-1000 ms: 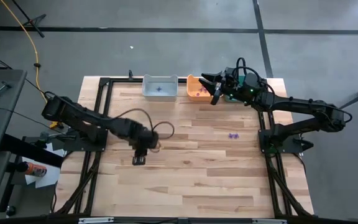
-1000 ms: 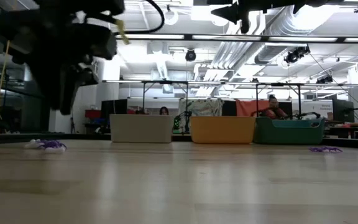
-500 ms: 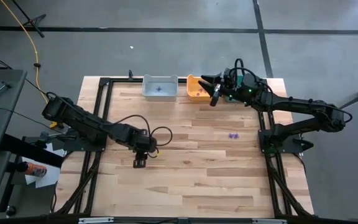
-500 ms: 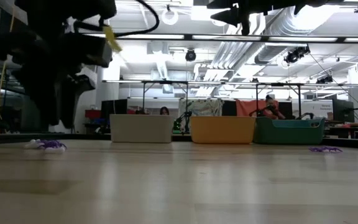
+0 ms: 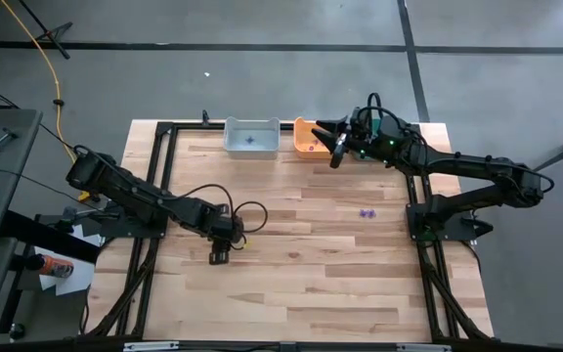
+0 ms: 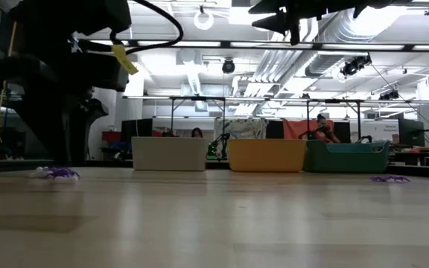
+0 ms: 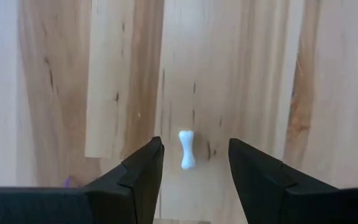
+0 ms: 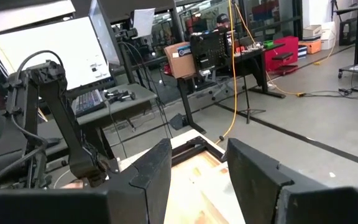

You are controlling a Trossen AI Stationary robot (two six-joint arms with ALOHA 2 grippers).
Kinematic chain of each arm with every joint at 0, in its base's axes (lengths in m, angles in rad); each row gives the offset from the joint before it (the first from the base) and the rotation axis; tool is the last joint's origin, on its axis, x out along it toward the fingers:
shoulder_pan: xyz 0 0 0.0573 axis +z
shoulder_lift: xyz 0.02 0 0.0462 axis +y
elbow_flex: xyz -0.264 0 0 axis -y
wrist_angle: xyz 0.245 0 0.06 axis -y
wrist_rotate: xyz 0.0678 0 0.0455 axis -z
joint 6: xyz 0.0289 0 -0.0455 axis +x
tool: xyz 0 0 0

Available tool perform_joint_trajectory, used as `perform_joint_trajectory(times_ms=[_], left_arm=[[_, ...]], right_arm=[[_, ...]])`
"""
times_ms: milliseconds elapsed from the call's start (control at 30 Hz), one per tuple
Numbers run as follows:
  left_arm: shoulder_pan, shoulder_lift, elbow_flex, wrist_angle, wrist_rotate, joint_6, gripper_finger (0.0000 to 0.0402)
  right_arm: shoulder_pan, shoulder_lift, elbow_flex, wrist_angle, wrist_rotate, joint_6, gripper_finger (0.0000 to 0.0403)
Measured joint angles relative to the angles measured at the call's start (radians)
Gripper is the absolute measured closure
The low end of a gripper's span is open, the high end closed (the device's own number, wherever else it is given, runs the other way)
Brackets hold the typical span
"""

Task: Sort Halloween decoration
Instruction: Put the white bone toy into the green bin

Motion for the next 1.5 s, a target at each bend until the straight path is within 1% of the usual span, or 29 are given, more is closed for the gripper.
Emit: perform_joint_trajectory(times_ms=[133,433,600,700,900,1000,1067,1300,1433,1500], left_arm=[[0.000,0.026,0.000,0.000,-0.003,0.030,0.0229],[-0.013,0.128,0.004,0.040,0.001,0.033,0.0229],[-0.013,0.147,0.006,0.018,-0.009,0.033,0.0235],[-0.014,0.148,0.007,-0.002,-0.022,0.028,0.0262],[-0.020,0.150,0.009,-0.025,-0.007,0.003,0.0353],[-0.020,0.150,0.009,-0.035,-0.012,-0.001,0.0389],[-0.020,0.150,0.009,-0.036,-0.013,-0.006,0.0396],[-0.007,0.130,0.029,-0.058,0.004,-0.025,0.0399],[0.028,0.100,0.039,-0.076,0.012,-0.025,0.0401],[0.052,0.072,0.043,-0.061,0.015,-0.025,0.0401]], right_arm=[[0.000,0.000,0.000,-0.008,0.000,0.000,0.0251],[0.000,0.000,0.000,-0.011,0.000,0.000,0.0251],[0.000,0.000,0.000,-0.017,0.000,0.000,0.0251],[0.000,0.000,0.000,-0.021,0.000,0.000,0.0251],[0.000,0.000,0.000,-0.023,0.000,0.000,0.0251],[0.000,0.000,0.000,-0.023,0.000,0.000,0.0251],[0.000,0.000,0.000,-0.024,0.000,0.000,0.0251],[0.000,0.000,0.000,-0.027,0.000,0.000,0.0251],[0.000,0.000,0.000,-0.030,0.000,-0.022,0.0251],[0.000,0.000,0.000,-0.031,0.000,-0.023,0.0251]])
